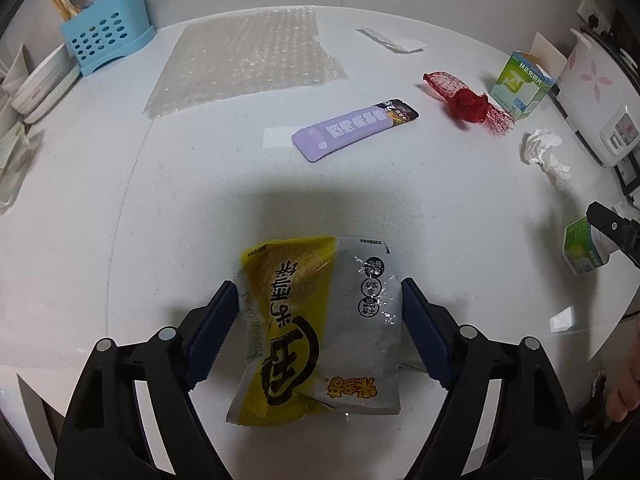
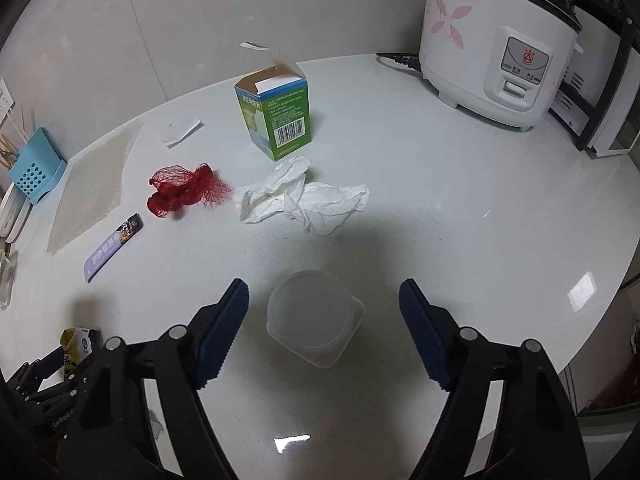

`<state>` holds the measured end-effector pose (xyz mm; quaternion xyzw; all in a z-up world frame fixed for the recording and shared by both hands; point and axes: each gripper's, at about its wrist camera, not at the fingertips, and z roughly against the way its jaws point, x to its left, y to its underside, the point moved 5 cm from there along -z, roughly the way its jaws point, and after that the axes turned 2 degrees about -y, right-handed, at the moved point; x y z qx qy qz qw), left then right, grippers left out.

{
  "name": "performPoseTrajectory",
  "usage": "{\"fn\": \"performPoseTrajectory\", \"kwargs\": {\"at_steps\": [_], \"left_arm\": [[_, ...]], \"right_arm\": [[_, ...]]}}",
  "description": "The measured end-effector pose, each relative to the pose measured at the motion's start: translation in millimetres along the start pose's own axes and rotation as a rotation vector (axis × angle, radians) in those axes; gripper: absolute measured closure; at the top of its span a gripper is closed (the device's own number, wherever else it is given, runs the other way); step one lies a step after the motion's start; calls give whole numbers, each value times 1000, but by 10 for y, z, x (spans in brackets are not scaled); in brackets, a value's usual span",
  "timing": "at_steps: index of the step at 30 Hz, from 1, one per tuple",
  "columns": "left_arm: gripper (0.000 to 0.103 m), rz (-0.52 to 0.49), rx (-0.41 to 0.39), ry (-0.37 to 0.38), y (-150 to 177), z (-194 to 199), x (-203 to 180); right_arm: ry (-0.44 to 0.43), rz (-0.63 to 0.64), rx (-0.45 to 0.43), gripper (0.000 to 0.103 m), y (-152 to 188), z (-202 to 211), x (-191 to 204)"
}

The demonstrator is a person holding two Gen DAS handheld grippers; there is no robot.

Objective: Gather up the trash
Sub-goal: 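Grasp the yellow snack bag with the left tool while the right tool grasps the pill bottle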

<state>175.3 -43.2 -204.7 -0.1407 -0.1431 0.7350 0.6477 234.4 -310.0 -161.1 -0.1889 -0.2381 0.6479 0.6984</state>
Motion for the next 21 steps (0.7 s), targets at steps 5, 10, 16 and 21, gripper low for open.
{"fn": "performPoseTrajectory", "kwargs": {"at_steps": [5, 10, 16, 21], "left_arm": [[46, -9, -3, -16, 14, 32, 4], [50, -5, -7, -4, 35, 52, 17], [51, -10, -11, 6, 51, 87, 11], [51, -17, -28, 11, 46, 170, 4]], "right_arm": [[13, 2, 19, 58, -9, -44, -8], [13, 9, 17, 60, -19, -34, 5], [12, 15, 11, 61, 1, 13, 24], [10, 13, 3, 61, 33, 90, 21]]}}
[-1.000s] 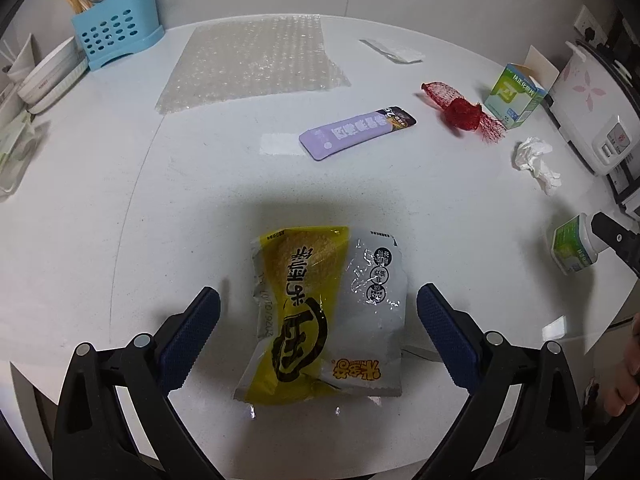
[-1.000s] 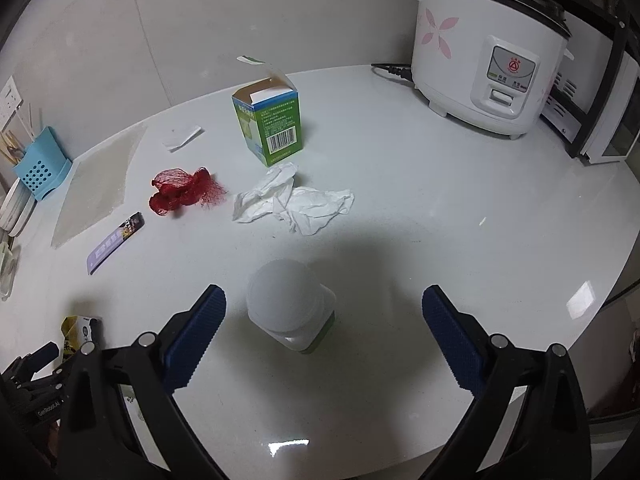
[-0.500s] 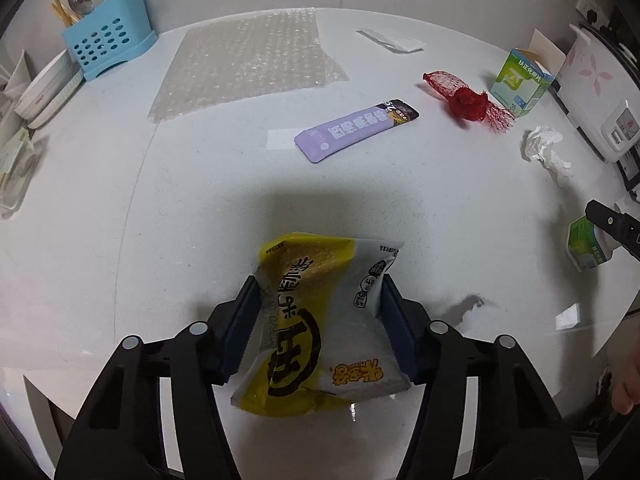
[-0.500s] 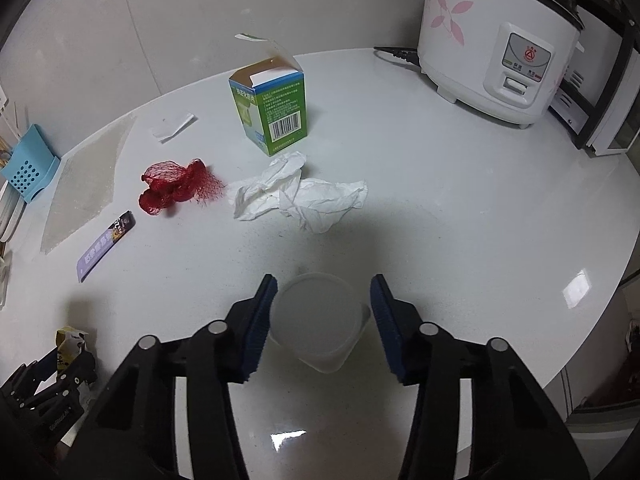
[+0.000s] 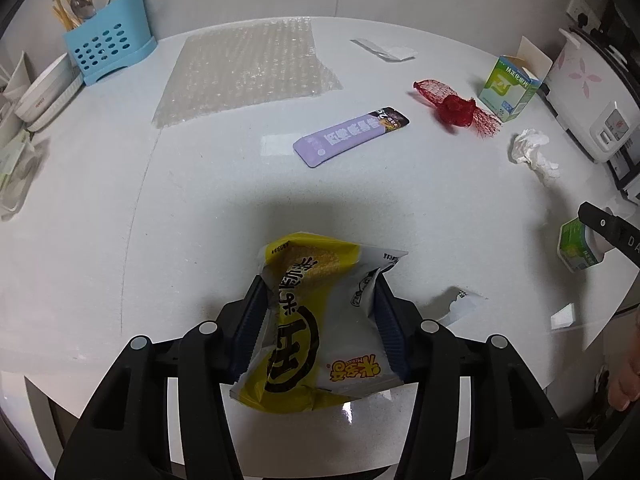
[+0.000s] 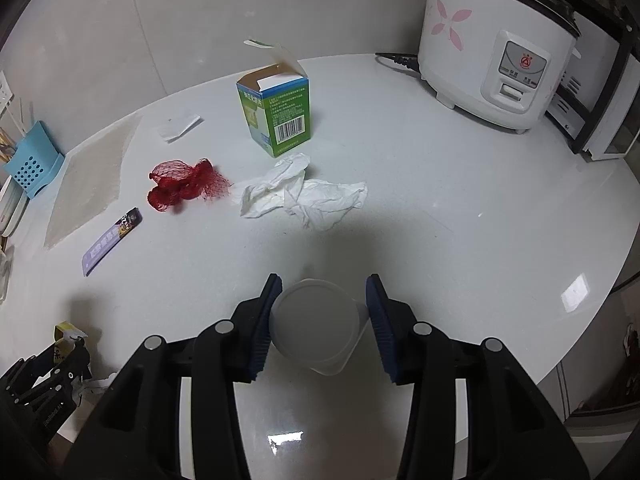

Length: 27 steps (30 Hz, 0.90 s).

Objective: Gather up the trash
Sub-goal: 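Grasp the yellow snack bag with the left tool while the right tool grasps the pill bottle, then carry the snack bag and pill bottle with both tools down to the wastebasket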

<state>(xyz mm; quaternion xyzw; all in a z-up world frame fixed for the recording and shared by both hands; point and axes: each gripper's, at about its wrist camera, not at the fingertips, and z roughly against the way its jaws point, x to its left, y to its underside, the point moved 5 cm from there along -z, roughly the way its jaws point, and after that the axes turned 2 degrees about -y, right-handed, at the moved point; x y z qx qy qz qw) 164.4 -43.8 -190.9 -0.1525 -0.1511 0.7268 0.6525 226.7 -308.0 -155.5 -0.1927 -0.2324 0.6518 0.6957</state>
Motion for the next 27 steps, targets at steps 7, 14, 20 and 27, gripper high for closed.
{"fn": "performPoseTrajectory", "kwargs": {"at_steps": [7, 14, 20, 27], "left_arm": [[52, -4, -29, 3, -2, 160, -2], [52, -7, -54, 8, 50, 332, -13], [52, -14, -89, 14, 124, 599, -16], [53, -1, -123, 25, 270, 959, 35]], "right_arm": [[-7, 2, -20, 61, 34, 151, -1], [-20, 18, -45, 62, 83, 352, 26], [-38, 46, -70, 63, 166, 591, 63], [-69, 81, -90, 68, 333, 888, 126]]}}
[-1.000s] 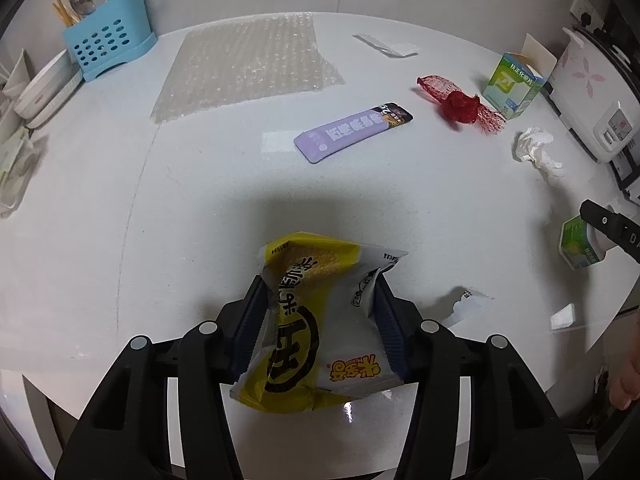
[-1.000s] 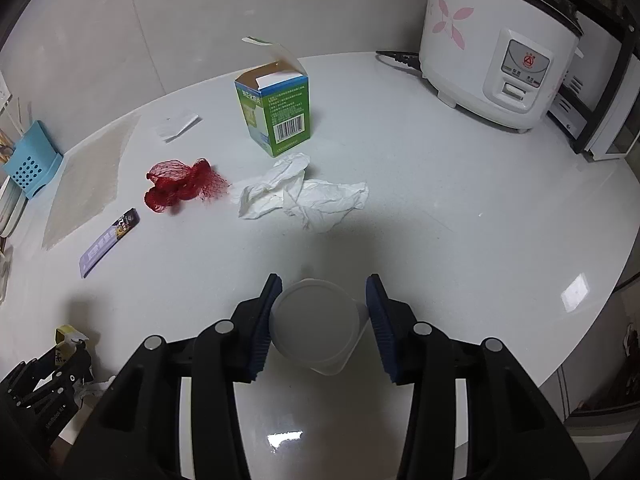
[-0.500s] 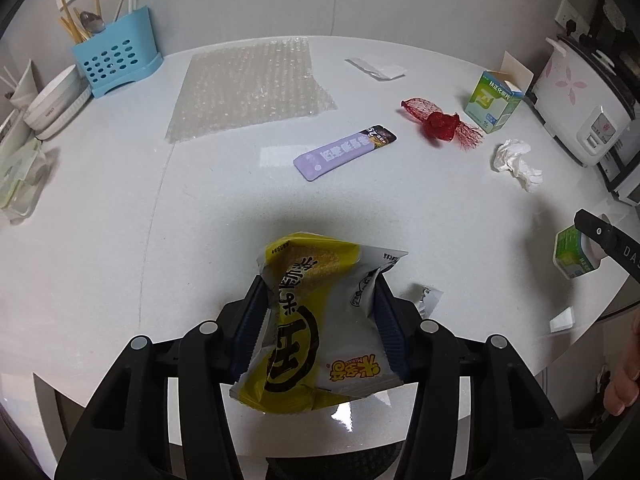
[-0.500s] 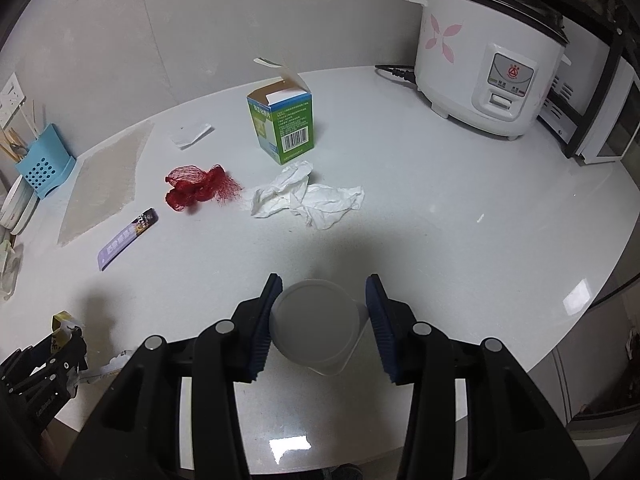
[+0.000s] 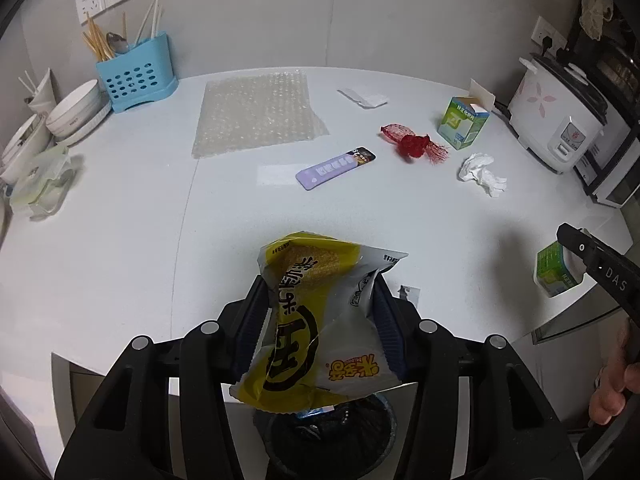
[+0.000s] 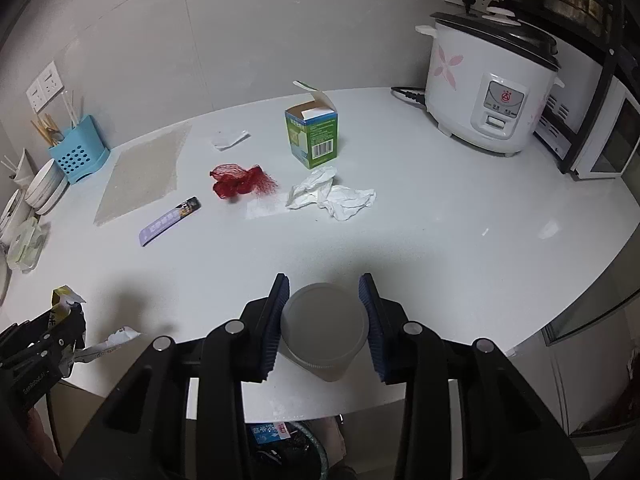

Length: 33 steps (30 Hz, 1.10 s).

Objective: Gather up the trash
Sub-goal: 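Carry the snack bag and pill bottle with both tools down to the wastebasket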

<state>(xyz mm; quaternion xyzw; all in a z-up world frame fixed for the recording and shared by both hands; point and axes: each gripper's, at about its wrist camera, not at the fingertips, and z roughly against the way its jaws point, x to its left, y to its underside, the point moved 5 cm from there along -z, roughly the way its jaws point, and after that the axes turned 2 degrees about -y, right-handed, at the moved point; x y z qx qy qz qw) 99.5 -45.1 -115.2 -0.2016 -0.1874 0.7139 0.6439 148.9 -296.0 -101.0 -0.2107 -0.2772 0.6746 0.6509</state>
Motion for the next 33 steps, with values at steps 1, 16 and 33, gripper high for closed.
{"fn": "performPoseTrajectory", "kwargs": {"at_steps": [1, 16, 33], "left_arm": [[53, 3, -3, 2, 21, 44, 6], [53, 30, -3, -4, 540, 418, 94], [54, 30, 26, 27, 1351, 715, 9]], "right_arm": [[-1, 8, -4, 68, 18, 29, 16], [-68, 88, -47, 68, 332, 485, 236], [-131, 156, -46, 68, 1063, 886, 325]]}}
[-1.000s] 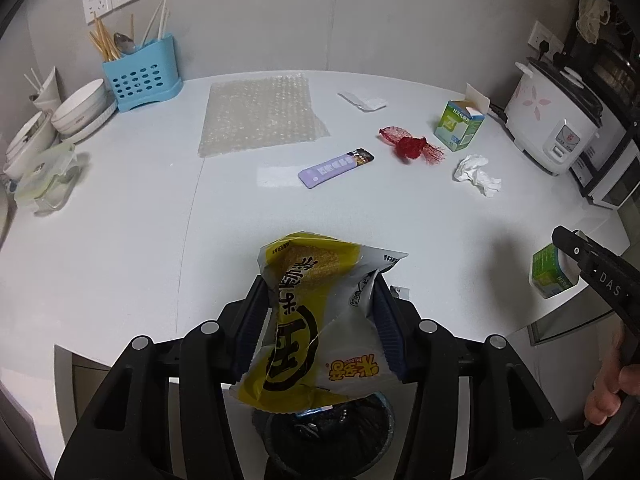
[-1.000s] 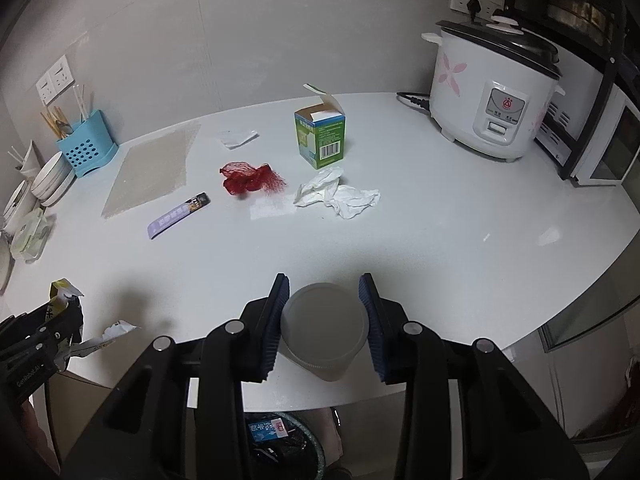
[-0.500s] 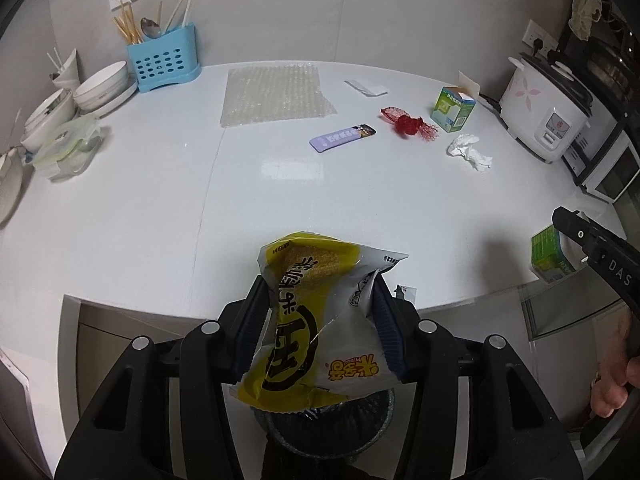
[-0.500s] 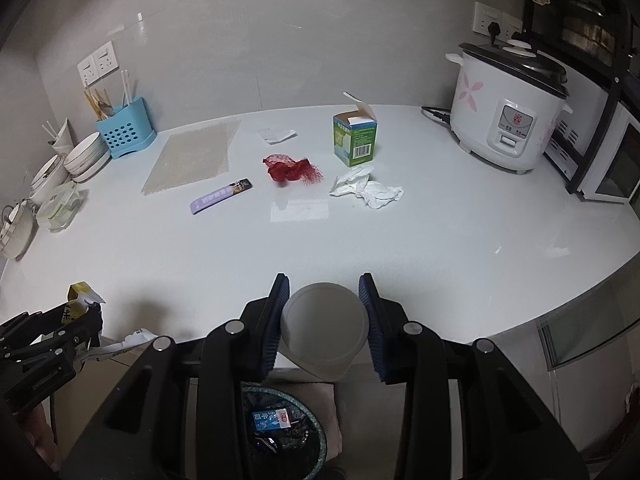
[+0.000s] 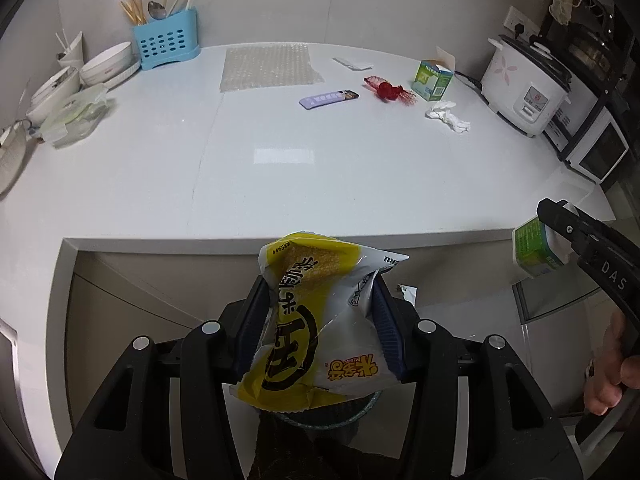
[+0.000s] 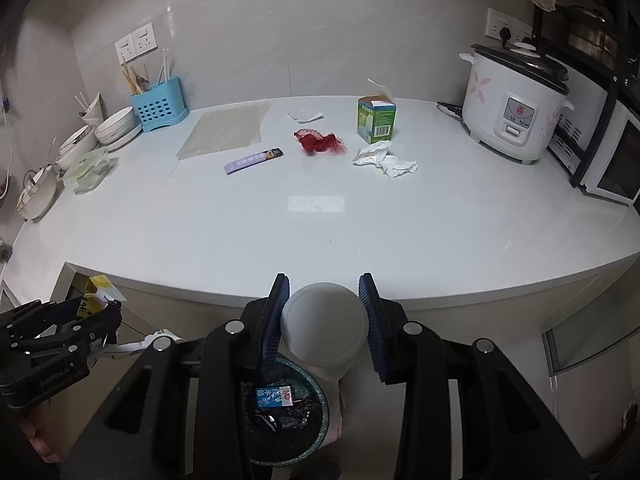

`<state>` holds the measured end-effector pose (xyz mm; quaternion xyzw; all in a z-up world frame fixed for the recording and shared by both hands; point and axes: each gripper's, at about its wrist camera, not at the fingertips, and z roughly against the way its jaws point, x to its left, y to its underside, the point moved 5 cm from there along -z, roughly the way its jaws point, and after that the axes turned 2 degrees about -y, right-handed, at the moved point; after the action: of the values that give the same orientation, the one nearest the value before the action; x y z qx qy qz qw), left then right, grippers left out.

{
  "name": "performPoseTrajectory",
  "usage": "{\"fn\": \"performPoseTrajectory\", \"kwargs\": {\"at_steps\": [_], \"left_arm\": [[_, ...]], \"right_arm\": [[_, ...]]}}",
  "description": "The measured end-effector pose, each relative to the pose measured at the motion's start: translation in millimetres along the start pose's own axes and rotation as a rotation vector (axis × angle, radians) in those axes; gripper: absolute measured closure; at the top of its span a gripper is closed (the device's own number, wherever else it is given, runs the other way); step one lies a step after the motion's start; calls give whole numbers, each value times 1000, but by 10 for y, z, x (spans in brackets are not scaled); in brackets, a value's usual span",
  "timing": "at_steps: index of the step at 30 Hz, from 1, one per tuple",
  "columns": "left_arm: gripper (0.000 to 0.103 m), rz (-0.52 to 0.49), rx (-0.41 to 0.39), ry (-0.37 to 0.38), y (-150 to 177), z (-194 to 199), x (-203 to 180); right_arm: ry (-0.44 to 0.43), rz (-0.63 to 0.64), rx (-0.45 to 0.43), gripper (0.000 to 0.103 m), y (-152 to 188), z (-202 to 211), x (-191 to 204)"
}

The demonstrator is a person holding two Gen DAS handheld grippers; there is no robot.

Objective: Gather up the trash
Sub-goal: 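Carry the snack bag and pill bottle with both tools down to the wastebasket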

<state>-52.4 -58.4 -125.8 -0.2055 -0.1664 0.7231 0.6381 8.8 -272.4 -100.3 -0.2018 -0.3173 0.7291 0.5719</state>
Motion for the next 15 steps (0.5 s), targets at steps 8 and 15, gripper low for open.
{"fn": "performPoseTrajectory", "kwargs": {"at_steps": [8, 15], "left_arm": [[54, 12, 37, -5, 387, -93, 26], [54, 35, 67, -12, 692, -242, 105]], "right_arm": [[-29, 22, 37, 68, 375, -25, 80], [-53, 42, 68, 68, 631, -115, 191]]}}
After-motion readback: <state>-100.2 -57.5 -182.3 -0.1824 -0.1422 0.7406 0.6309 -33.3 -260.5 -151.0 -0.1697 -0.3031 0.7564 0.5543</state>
